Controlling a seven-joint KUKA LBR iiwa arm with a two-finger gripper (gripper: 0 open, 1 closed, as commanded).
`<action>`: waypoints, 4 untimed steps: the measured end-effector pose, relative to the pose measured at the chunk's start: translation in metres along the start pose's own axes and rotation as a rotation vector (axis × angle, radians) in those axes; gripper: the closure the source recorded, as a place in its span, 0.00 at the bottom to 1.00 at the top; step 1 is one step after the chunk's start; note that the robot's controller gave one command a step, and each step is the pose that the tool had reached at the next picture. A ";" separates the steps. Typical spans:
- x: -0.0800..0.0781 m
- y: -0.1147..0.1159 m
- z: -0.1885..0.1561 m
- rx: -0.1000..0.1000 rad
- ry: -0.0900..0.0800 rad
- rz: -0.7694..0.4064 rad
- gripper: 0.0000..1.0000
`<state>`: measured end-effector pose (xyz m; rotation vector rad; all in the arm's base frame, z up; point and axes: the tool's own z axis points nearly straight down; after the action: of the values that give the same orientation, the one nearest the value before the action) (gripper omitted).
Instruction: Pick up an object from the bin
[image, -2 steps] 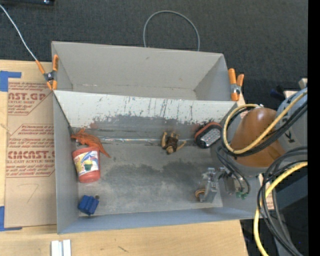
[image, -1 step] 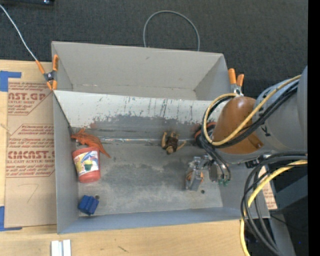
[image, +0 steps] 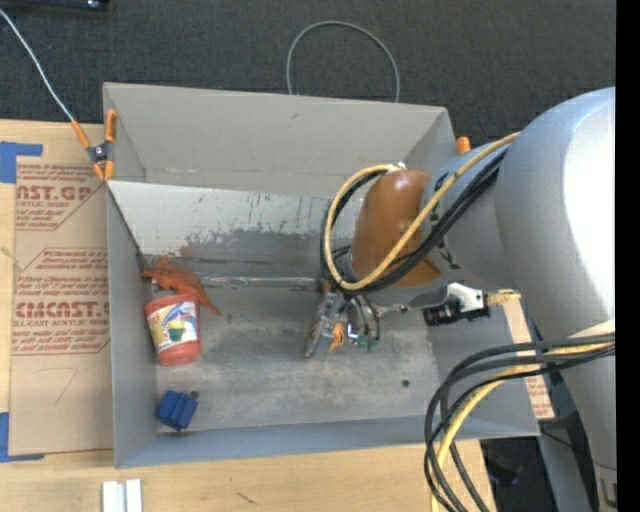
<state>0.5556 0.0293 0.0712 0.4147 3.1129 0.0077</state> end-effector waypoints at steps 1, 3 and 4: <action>-0.011 0.011 -0.219 -0.002 -0.012 -0.155 1.00; -0.027 0.043 -0.131 -0.001 -0.014 -0.552 1.00; -0.014 -0.004 -0.043 -0.001 -0.008 -0.708 1.00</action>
Offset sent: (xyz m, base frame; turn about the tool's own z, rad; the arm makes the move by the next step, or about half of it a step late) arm 0.0104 0.0064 0.2141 -0.1556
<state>0.5682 0.0211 0.1142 -0.6873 3.0543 0.0058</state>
